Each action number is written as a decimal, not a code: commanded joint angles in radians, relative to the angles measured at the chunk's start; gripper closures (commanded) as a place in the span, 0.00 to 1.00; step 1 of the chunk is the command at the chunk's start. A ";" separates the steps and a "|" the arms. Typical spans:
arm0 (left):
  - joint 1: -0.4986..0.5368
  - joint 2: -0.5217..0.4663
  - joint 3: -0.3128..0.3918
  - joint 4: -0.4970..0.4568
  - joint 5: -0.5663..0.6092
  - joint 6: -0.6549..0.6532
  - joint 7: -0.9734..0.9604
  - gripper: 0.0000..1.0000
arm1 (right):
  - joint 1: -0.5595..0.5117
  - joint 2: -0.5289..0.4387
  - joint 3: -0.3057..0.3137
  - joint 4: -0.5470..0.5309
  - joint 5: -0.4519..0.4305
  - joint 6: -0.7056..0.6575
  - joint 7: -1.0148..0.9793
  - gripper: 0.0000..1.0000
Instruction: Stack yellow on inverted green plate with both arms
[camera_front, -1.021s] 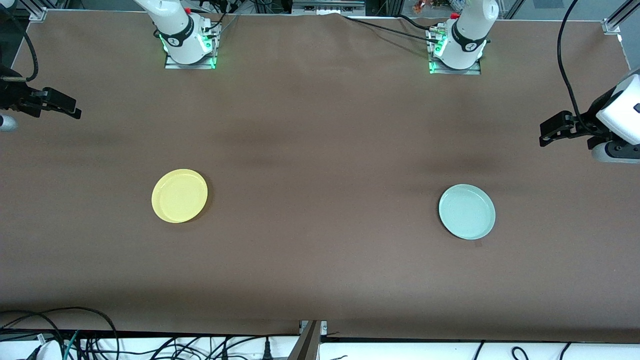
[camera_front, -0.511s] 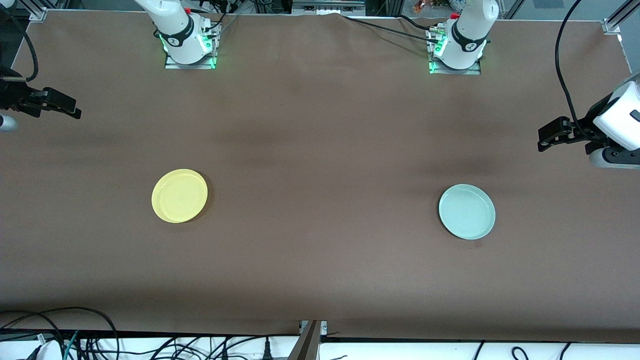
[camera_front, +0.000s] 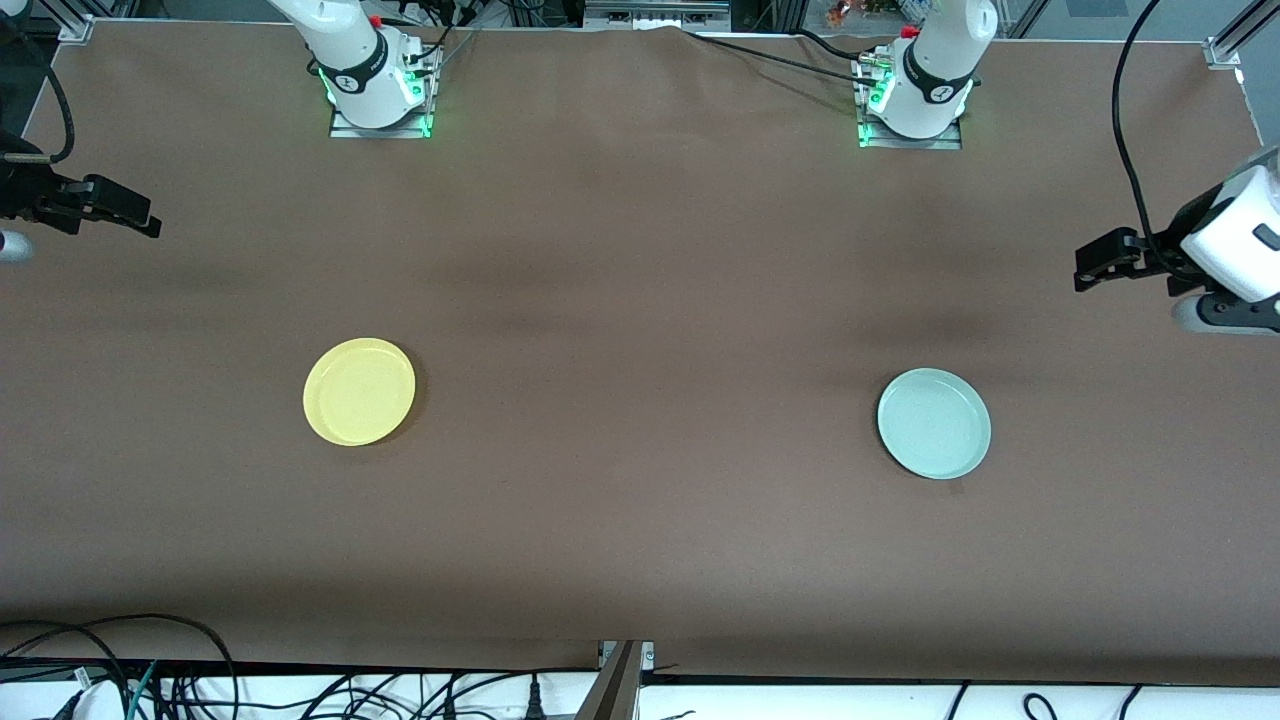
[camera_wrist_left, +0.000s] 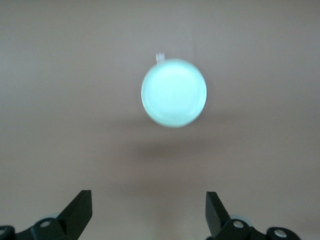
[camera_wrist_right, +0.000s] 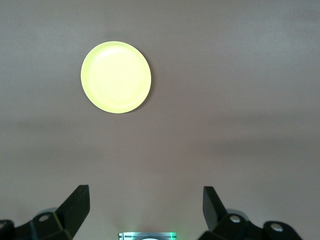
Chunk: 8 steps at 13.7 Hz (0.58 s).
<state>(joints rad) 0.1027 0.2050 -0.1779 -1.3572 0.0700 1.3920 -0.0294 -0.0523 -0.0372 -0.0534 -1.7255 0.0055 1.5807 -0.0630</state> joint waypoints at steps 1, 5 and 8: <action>0.008 0.034 -0.005 -0.038 -0.018 -0.019 0.009 0.00 | -0.008 -0.012 0.006 -0.003 0.005 -0.010 0.006 0.00; 0.046 0.070 0.000 -0.228 -0.018 0.219 0.000 0.00 | -0.008 -0.010 0.006 -0.003 0.007 -0.011 0.006 0.00; 0.083 0.065 0.001 -0.437 -0.010 0.469 0.000 0.00 | -0.008 -0.012 0.006 -0.003 0.008 -0.011 0.006 0.00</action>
<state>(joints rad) 0.1545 0.3101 -0.1721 -1.6464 0.0700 1.7291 -0.0324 -0.0523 -0.0372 -0.0532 -1.7255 0.0055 1.5795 -0.0630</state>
